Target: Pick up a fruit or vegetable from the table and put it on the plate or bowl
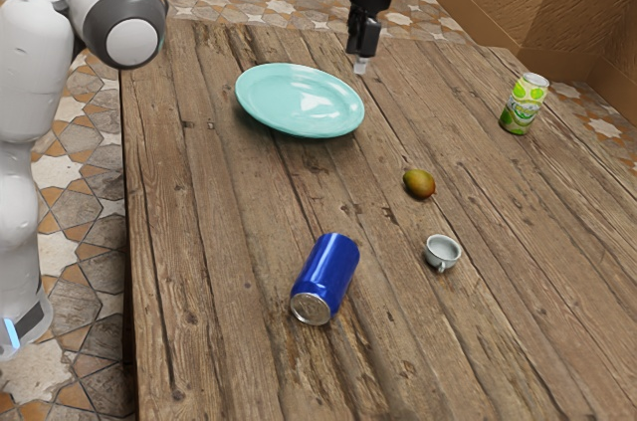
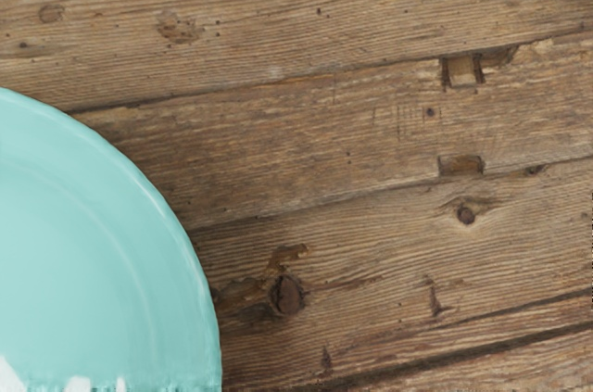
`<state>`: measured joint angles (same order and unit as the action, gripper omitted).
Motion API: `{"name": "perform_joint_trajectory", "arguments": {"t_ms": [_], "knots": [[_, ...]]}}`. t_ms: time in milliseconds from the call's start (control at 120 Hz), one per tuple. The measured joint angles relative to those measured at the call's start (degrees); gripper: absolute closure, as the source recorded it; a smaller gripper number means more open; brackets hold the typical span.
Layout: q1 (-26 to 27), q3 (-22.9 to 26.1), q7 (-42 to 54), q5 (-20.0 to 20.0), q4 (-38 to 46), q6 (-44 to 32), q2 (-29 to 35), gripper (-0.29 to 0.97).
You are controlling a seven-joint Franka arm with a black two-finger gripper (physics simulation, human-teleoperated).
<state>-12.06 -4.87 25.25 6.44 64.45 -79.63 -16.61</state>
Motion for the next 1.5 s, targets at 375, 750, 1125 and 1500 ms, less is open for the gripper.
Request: {"name": "perform_joint_trajectory", "arguments": {"t_ms": [375,750,1125,1500], "knots": [[1.28,4.46,7.84,-1.58,-0.08,-5.55,-1.15,0.0],[2.86,13.31,24.9,-6.22,0.53,-17.1,-8.73,0.01],[4.52,12.82,34.43,-9.16,4.38,-20.65,-11.87,0.0],[4.3,12.61,39.67,-10.53,3.98,-25.76,-15.4,0.0]]}}
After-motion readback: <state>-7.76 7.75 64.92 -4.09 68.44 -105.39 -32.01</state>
